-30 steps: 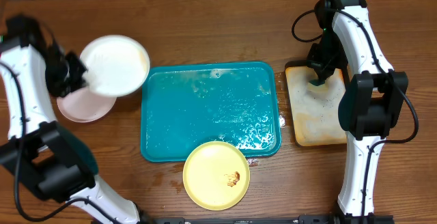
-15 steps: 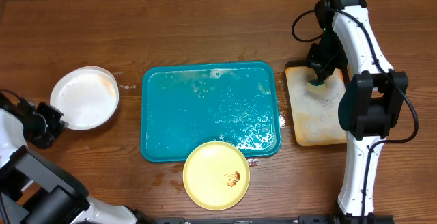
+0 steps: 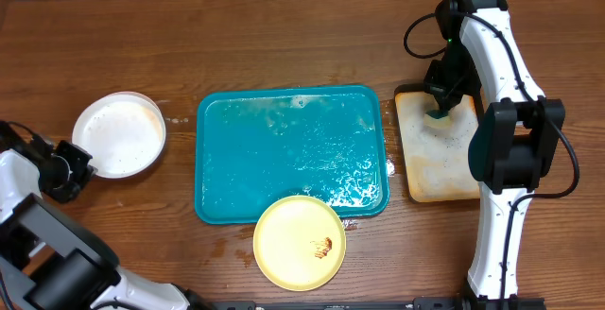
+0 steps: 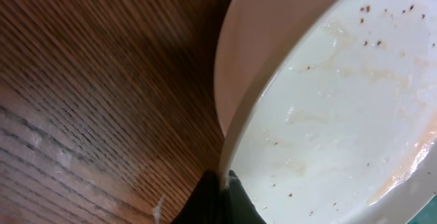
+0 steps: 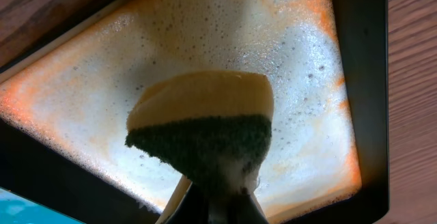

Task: Clean dirty plates on tray and stack at the side
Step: 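Release the white plate and raise the left gripper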

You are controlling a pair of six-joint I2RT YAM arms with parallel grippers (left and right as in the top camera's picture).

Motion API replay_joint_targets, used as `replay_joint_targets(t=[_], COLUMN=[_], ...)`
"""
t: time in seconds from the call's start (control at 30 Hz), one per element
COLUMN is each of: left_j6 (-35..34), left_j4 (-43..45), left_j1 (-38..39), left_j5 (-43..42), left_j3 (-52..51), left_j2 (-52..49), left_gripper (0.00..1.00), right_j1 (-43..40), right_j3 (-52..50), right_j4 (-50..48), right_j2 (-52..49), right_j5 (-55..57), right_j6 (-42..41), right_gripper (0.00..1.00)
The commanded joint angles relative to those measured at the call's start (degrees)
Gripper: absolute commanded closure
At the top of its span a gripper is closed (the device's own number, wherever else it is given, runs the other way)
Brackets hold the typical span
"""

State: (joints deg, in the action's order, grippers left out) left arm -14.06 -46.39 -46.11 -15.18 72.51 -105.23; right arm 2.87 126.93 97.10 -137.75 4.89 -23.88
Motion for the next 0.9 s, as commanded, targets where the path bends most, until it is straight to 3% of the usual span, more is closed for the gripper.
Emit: replay_joint_targets(t=[0.0,0.57,0.67,0.7,0.8,0.87], left_j6=[-0.98,-1.31,-1.11,-1.07,-0.87,-0.90], left_j4=[0.72,9.01,9.66,10.08,10.88,10.58], left_j1=[0.37,0.39,0.42,0.42,0.44,0.70], left_j5=[1.62,1.64,1.73,1.73,1.64,1.51], left_j3=[-0.07,-0.02,-0.02,-0.02,-0.02,-0.02], left_j2=[-3.39,-4.28,-4.28,-4.28,-4.28,-4.28], left_gripper=[0.96,0.96,0.85,0.74,0.61,0.46], right_j1=[0.00,0.00,0.00,0.00,0.00,0.00], right_j3=[-0.24,-0.24,-0.24,-0.22,-0.22,-0.22], right_j4=[0.00,0.00,0.00,0.00,0.00,0.00], right_j2=[1.03,1.03,1.03,1.03,1.03,1.03], right_j5=[-0.02,0.00,0.00,0.00,0.00,0.00], right_j6=[0.37,0.37,0.37,0.37,0.39,0.37], right_gripper=[0.96,0.96,0.96,0.96,0.96,0.96])
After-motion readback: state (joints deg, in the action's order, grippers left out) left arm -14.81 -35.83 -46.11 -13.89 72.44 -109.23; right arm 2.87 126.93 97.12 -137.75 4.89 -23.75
